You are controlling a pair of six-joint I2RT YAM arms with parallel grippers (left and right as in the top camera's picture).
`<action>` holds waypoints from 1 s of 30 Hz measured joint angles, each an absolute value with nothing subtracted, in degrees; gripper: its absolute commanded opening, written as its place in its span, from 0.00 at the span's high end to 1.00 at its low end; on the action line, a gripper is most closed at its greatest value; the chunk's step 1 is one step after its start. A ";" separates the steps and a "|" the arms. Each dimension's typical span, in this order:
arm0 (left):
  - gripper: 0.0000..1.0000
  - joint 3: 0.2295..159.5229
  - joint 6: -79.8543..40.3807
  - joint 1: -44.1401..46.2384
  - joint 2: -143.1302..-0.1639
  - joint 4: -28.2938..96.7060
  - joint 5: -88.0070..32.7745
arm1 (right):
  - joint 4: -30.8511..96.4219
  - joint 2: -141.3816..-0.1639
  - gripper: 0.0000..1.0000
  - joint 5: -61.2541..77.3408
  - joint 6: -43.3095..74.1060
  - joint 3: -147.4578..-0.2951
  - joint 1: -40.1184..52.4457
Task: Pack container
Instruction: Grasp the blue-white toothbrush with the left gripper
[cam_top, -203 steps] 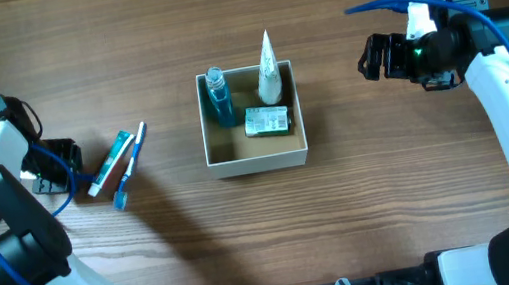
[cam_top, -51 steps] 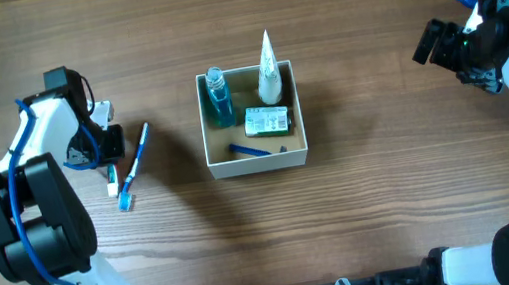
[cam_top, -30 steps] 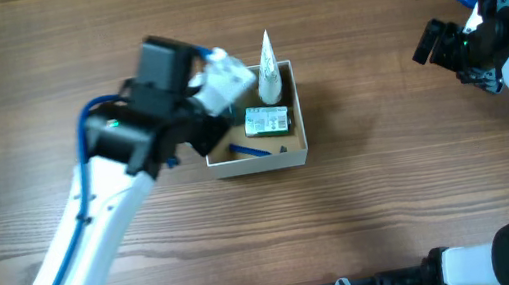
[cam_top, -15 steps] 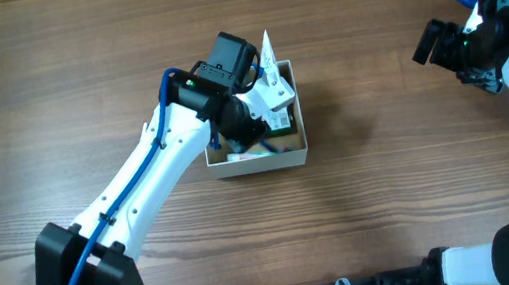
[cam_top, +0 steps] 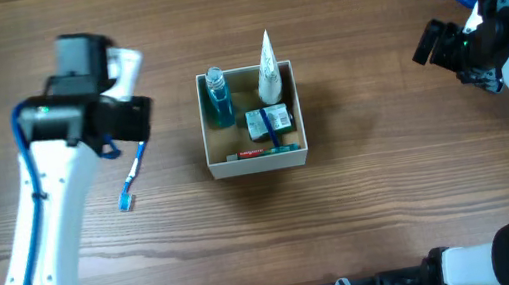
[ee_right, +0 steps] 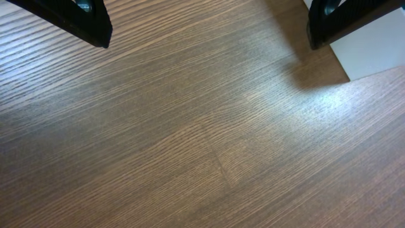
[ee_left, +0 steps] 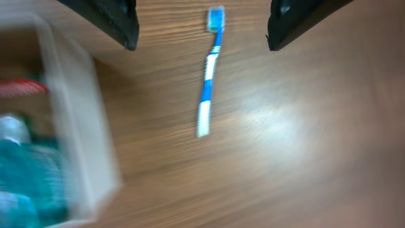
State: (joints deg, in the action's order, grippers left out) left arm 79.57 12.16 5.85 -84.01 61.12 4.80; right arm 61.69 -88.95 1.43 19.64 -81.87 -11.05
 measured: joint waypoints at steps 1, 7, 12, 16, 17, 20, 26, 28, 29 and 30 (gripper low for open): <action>0.33 77.78 10.33 1.45 -85.69 59.55 3.42 | 61.69 -88.95 0.00 1.43 19.64 -81.87 -11.05; 0.34 70.81 7.51 -6.63 -94.94 54.87 -1.19 | 61.69 -88.95 0.00 1.43 19.64 -81.87 -11.05; 0.35 69.32 6.96 -6.76 -105.51 53.84 -3.62 | 61.69 -88.95 0.00 1.43 19.64 -81.87 -11.05; 0.40 69.30 6.87 -6.76 -110.26 53.25 -4.25 | 61.67 -88.95 0.00 1.43 19.64 -81.87 -11.05; 0.41 69.47 6.79 -6.74 -111.04 53.36 -4.21 | 61.65 -88.95 0.00 1.43 19.64 -81.87 -11.05; 0.44 69.47 6.68 -6.74 -111.11 53.17 -4.29 | 61.65 -88.95 0.00 1.43 19.64 -81.87 -11.05; 0.67 69.45 6.37 -6.74 -111.22 52.60 -4.25 | 61.65 -88.95 0.00 1.43 19.62 -81.87 -11.05; 0.71 69.45 6.33 -6.74 -111.22 52.73 -4.25 | 61.65 -88.95 0.01 1.43 19.64 -81.87 -11.05; 0.74 69.45 6.37 -6.74 -111.24 52.84 -4.29 | 61.65 -88.95 0.00 1.43 19.64 -81.87 -11.05; 0.78 69.45 6.37 -6.72 -111.28 52.88 -4.32 | 61.65 -88.95 0.00 1.43 19.64 -81.87 -11.05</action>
